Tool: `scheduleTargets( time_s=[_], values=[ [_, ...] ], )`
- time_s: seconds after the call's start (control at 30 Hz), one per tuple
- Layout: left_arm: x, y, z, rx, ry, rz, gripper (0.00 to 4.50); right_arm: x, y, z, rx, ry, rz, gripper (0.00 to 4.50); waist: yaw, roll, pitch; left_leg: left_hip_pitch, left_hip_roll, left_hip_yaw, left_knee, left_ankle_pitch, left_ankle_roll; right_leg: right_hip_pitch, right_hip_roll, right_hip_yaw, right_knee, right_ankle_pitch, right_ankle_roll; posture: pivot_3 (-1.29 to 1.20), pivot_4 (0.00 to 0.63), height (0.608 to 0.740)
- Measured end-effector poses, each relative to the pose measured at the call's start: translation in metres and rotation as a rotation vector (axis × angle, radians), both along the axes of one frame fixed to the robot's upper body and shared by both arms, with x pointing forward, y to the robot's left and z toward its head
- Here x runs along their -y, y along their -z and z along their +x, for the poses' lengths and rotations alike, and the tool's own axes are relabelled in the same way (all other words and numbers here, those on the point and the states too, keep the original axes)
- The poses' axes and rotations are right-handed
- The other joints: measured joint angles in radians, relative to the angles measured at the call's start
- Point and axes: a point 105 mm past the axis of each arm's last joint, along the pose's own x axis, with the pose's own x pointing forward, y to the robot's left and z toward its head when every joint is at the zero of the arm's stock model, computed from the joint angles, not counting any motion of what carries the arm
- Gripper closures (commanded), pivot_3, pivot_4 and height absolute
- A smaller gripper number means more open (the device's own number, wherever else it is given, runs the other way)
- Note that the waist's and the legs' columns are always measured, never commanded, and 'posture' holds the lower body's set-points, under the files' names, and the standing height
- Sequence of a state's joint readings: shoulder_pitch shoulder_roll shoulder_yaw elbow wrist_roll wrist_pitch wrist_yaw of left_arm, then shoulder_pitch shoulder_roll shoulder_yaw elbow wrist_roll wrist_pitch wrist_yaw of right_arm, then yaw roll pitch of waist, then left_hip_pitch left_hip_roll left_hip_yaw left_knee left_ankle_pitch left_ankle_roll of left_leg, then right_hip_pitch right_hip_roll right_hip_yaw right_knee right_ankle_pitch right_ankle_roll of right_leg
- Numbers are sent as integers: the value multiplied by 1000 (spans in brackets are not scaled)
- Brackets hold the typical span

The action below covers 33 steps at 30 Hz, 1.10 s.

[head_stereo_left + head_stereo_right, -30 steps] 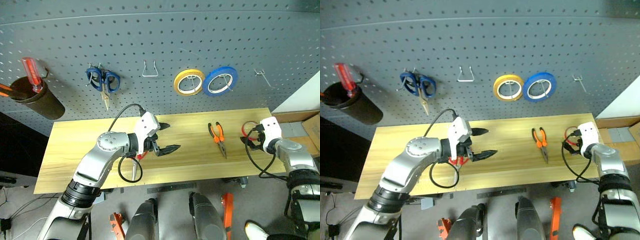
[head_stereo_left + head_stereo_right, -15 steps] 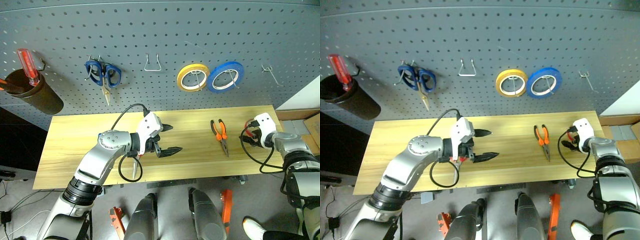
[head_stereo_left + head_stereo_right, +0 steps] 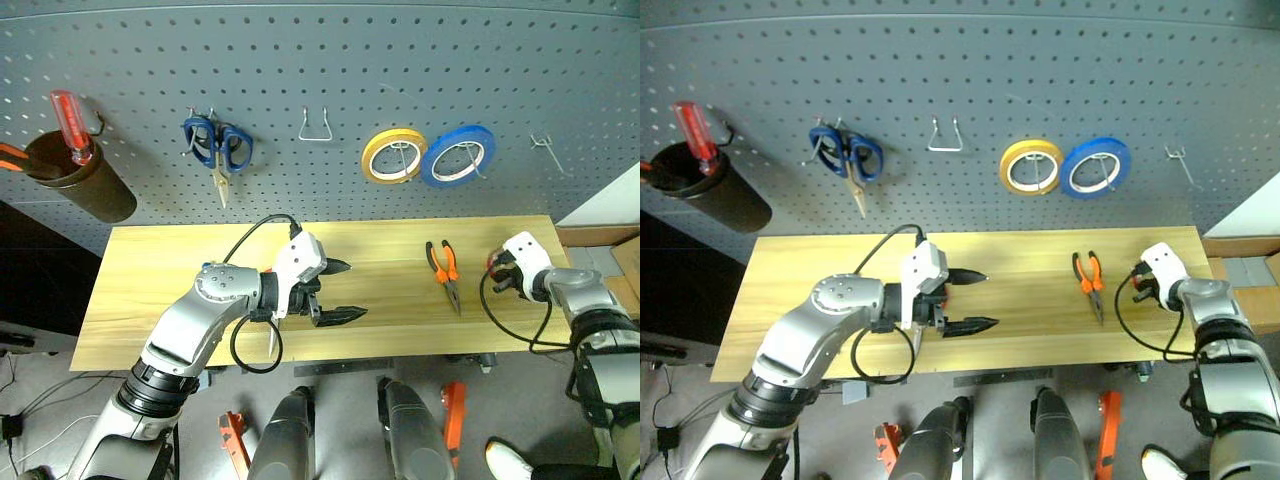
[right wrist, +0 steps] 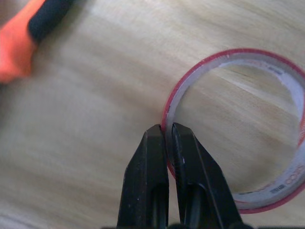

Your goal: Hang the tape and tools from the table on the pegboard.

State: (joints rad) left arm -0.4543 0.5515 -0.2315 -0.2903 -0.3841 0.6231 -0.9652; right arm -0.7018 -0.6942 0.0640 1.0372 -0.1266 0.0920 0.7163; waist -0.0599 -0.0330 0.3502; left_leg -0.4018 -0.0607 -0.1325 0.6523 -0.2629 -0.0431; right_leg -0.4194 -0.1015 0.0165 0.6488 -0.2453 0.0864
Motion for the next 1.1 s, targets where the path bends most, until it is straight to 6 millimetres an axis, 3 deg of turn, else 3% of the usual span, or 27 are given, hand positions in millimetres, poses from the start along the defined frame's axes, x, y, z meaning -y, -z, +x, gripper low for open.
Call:
scheduleTargets(
  time_s=[0.13,0.27,0.4,0.53,0.7,0.8,0.97,1.1],
  values=[
    [11,-14,-2,34,43,-38,0,5,-1,-27,68,-43,-85,4468,10,2,1,-5,0,-1,2,0,0,-3,0,-1,0,0,0,-119,363,740],
    [28,-31,-6,81,110,-100,0,-21,-43,-59,290,-63,-154,4468,-2,6,1,-12,0,0,10,-1,-1,-8,0,1,2,2,2,-161,369,740],
    [40,-33,-16,160,206,-102,0,-68,-84,-91,543,-17,-116,4468,-16,6,1,-10,1,-1,11,-3,2,-8,2,1,6,3,1,-189,372,740],
    [52,-38,-16,260,232,-140,0,-95,-122,-103,757,6,-128,4468,-26,6,1,-8,0,1,12,-3,3,-7,1,3,8,3,2,-202,373,740],
    [62,-49,-9,330,209,-205,0,-107,-173,-94,970,5,-131,4468,-31,6,1,-6,1,1,11,-3,3,-7,2,3,10,3,1,-196,369,740],
    [63,-52,-7,350,201,-215,0,-100,-194,-77,1027,38,-84,4468,-31,6,1,-6,1,2,12,-3,3,-7,2,3,10,3,1,-187,365,740],
    [62,-49,-2,354,182,-208,0,-70,-186,-38,945,128,18,4468,-30,6,1,-6,1,2,11,-3,3,-7,1,2,8,3,1,-175,363,740],
    [62,-50,-2,357,177,-210,0,-60,-173,-11,876,157,136,4468,-30,6,2,-7,1,3,11,-3,4,-7,1,2,8,3,1,-166,361,740]
  ],
)
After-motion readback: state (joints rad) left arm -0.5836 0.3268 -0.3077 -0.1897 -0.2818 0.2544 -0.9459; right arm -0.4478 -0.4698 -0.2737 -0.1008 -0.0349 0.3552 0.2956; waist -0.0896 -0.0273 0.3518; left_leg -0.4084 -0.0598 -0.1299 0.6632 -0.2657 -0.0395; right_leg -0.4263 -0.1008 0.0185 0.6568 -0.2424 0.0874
